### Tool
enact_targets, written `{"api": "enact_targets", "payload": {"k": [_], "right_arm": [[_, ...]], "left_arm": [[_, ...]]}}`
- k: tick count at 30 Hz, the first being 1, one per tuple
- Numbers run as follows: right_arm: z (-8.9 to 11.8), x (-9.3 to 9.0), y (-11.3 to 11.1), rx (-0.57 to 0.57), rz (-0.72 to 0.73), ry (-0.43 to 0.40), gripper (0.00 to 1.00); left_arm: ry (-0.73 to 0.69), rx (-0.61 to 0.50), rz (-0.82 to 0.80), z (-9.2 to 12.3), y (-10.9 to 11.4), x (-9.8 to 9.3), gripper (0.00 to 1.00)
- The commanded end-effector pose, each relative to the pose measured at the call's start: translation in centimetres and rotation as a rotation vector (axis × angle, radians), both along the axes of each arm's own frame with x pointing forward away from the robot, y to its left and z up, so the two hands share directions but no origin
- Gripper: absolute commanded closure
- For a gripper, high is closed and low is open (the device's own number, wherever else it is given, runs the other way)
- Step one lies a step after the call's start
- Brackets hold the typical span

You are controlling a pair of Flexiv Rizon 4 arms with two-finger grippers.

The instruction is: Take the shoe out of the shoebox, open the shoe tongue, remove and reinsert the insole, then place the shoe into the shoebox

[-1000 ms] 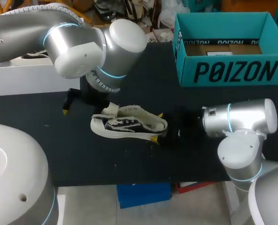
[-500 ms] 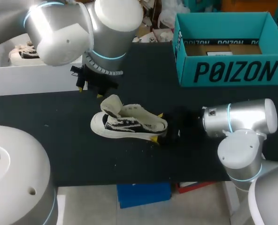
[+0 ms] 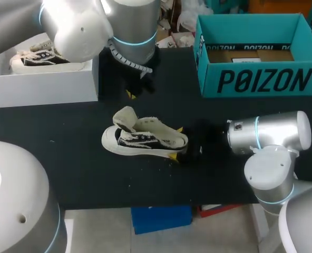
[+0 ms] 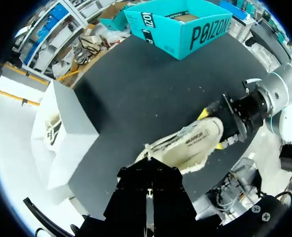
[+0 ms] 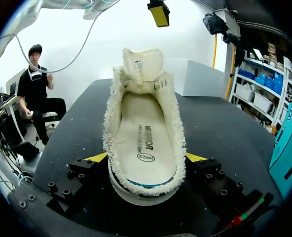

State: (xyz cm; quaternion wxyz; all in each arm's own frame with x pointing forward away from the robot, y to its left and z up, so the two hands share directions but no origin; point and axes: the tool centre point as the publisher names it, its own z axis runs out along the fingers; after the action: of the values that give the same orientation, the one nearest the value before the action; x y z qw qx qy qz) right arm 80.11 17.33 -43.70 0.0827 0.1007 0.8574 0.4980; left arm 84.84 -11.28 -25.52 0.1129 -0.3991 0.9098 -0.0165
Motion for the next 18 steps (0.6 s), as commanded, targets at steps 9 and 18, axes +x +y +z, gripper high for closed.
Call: {"api": "enact_targets", "payload": {"k": [9, 18], "right_arm": [[-0.3, 0.0, 0.0, -0.001, -0.002, 0.001, 1.00], [-0.3, 0.0, 0.0, -0.001, -0.002, 0.001, 1.00]], "left_arm": [[0.321, -0.195, -1.113, -0.9, -1.1, 0.2, 1.00], [0.400, -0.200, -1.252, -0.7, -1.1, -0.4, 1.00]]}}
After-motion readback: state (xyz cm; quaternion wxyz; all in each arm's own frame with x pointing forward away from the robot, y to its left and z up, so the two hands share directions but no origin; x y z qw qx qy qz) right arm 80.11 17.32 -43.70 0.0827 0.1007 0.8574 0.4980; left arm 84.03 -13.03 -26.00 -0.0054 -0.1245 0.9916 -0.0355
